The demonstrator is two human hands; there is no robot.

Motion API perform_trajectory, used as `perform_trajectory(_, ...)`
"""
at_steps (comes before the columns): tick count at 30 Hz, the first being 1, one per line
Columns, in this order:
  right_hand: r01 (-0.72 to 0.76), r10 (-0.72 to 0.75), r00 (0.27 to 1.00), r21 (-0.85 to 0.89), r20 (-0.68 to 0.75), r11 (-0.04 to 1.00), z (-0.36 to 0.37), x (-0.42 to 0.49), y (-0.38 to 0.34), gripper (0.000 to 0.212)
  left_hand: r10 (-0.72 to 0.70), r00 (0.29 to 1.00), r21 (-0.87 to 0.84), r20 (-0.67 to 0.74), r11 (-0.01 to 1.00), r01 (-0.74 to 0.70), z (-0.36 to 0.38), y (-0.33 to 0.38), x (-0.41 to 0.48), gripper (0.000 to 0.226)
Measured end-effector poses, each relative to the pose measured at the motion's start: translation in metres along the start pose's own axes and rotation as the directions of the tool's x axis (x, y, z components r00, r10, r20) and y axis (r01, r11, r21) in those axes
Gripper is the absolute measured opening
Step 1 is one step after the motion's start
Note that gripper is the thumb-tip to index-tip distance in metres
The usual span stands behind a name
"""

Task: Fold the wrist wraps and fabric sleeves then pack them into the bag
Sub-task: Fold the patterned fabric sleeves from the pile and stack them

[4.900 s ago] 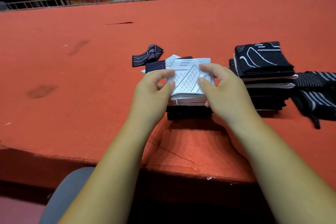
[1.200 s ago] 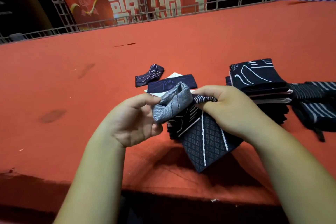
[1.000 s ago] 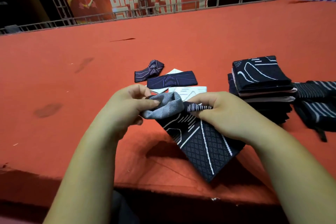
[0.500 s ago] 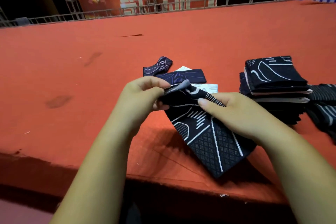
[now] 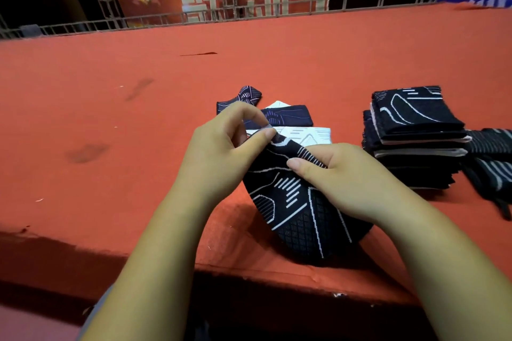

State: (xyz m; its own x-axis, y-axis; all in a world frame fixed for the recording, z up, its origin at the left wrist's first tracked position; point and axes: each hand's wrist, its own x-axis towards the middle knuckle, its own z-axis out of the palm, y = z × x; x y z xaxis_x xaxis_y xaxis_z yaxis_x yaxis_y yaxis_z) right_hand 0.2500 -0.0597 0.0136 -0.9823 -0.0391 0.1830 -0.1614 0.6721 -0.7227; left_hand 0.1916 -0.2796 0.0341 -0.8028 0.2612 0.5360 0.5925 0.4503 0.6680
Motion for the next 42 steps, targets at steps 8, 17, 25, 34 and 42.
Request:
perform_trajectory(8,0.004,-0.004,1.000,-0.004,-0.015,1.000,-0.001,0.002,0.003,0.034,-0.335,0.936,-0.334,-0.109,0.899,0.283,0.012,-0.020,0.010,0.036)
perform_trajectory(17,-0.083,0.116,0.990,0.343,-0.077,0.936,0.000,0.001,0.000,0.031,-0.339,0.937,-0.416,-0.084,0.866,0.276,0.018,-0.014,0.010,0.040)
perform_trajectory(25,-0.088,0.216,0.964,0.584,-0.153,0.807,-0.002,0.002,-0.008,0.041,-0.348,0.928,-0.512,0.134,0.777,0.366,0.027,0.000,0.002,0.038)
perform_trajectory(34,0.028,0.199,0.932,0.608,-0.303,0.793,-0.006,0.004,-0.003,0.018,-0.270,0.959,-0.504,0.088,0.818,0.277,0.007,0.020,0.000,0.017)
perform_trajectory(42,0.171,-0.010,0.956,0.532,-0.292,0.829,-0.012,-0.003,-0.016,0.027,-0.118,0.977,-0.420,0.176,0.889,0.183,-0.002,0.025,-0.002,0.047)
